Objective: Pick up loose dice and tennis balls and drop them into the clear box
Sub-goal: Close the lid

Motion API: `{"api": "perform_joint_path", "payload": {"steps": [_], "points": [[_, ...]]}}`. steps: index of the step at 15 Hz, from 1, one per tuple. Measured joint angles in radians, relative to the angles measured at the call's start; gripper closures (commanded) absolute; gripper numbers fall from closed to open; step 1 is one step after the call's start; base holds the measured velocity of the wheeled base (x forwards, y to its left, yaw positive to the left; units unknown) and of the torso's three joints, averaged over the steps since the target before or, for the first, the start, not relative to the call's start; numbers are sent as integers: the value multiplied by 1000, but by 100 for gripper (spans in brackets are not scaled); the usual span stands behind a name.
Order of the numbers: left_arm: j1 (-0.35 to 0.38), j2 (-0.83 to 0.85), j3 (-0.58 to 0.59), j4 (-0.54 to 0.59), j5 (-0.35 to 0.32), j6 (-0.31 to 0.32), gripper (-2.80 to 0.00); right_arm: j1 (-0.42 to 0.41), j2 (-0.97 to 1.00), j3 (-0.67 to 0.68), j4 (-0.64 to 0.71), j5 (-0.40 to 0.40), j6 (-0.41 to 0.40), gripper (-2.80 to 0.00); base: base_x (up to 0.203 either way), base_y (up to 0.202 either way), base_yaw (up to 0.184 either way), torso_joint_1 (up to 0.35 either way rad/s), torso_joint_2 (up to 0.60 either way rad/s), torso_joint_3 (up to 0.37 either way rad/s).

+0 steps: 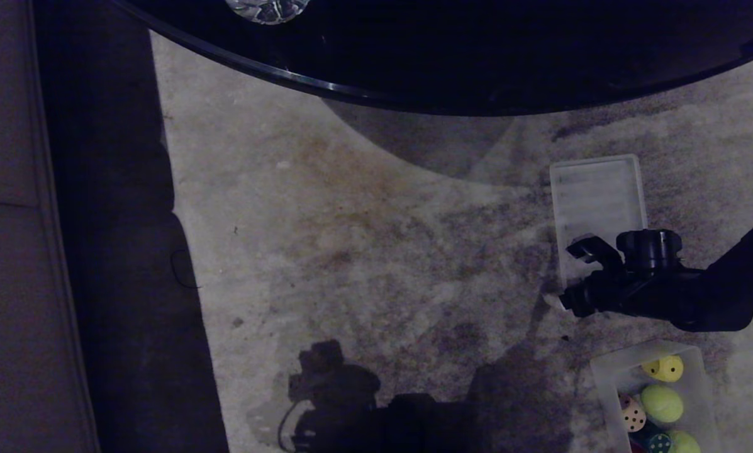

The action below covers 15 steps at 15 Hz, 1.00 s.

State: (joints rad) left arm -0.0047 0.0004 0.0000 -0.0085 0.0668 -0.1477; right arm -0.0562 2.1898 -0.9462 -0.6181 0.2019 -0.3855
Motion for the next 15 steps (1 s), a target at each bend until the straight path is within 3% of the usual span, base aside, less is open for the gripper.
{"api": "perform_joint_path", "payload": {"steps": [1, 6, 15], "points": [[0, 0, 0, 0, 0, 0, 0, 2, 8, -7, 1, -2, -4, 0, 0, 0, 0, 0, 0, 0], [0, 0, 0, 0, 0, 0, 0, 10, 34, -32, 0, -10, -53, 0, 0, 0, 0, 0, 0, 0], [0, 0, 0, 0, 0, 0, 0, 6, 14, -12, 5, -35, -55, 0, 0, 0, 0, 0, 0, 0]]}}
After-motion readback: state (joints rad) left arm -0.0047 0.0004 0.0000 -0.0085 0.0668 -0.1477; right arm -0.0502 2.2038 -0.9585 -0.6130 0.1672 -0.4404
